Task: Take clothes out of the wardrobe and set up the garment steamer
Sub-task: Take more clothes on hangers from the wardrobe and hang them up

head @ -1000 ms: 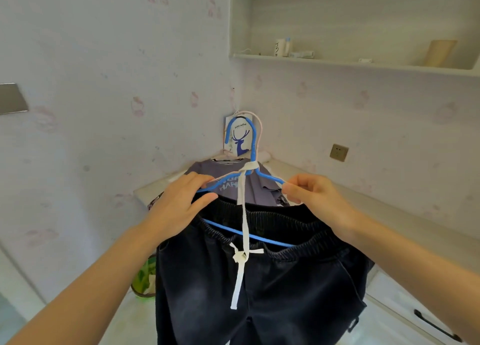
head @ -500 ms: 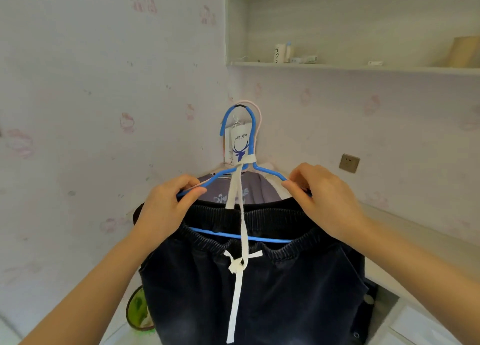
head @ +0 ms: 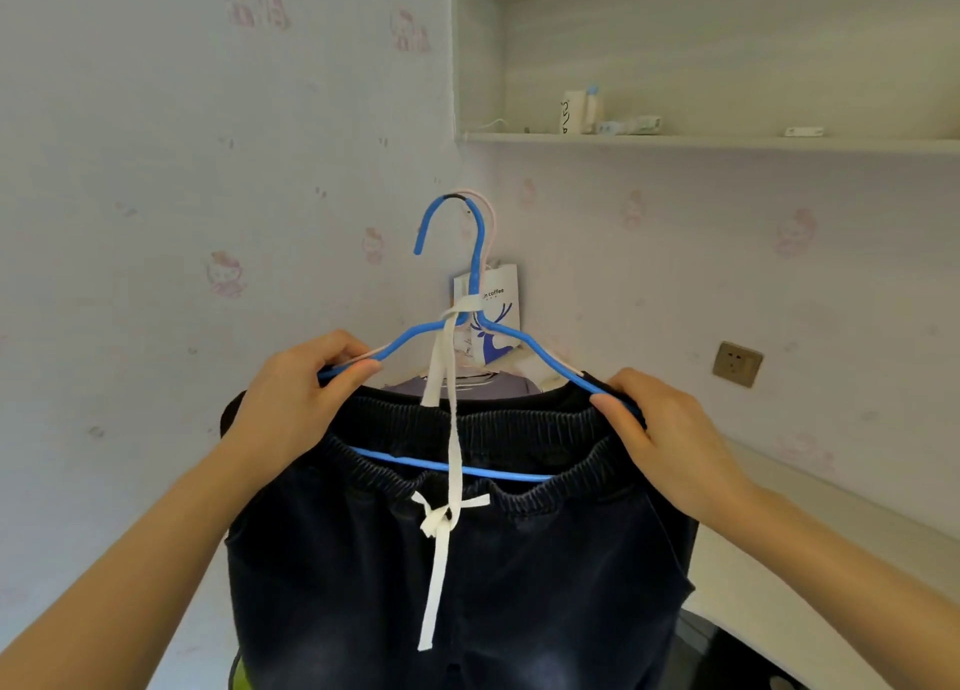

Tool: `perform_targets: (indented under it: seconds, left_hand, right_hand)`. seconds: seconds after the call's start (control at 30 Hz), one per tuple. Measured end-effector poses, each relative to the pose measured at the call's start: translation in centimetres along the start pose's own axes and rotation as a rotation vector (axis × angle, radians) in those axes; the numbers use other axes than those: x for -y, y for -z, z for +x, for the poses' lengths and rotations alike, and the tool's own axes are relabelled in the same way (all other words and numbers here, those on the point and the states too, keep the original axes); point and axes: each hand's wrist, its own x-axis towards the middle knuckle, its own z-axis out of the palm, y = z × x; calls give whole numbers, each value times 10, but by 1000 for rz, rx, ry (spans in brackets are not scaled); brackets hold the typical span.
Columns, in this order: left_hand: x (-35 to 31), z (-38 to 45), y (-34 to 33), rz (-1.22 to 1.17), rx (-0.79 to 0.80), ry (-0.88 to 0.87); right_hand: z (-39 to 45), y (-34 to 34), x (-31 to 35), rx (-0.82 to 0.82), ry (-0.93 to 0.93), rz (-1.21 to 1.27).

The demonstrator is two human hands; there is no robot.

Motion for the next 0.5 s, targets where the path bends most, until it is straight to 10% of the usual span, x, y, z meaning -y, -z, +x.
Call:
perform_targets:
  seconds: [0.5]
  left_hand:
    - [74,119,-46,14,-6,14]
  right_hand:
    - [148,-64,-39,-115,-57,-48]
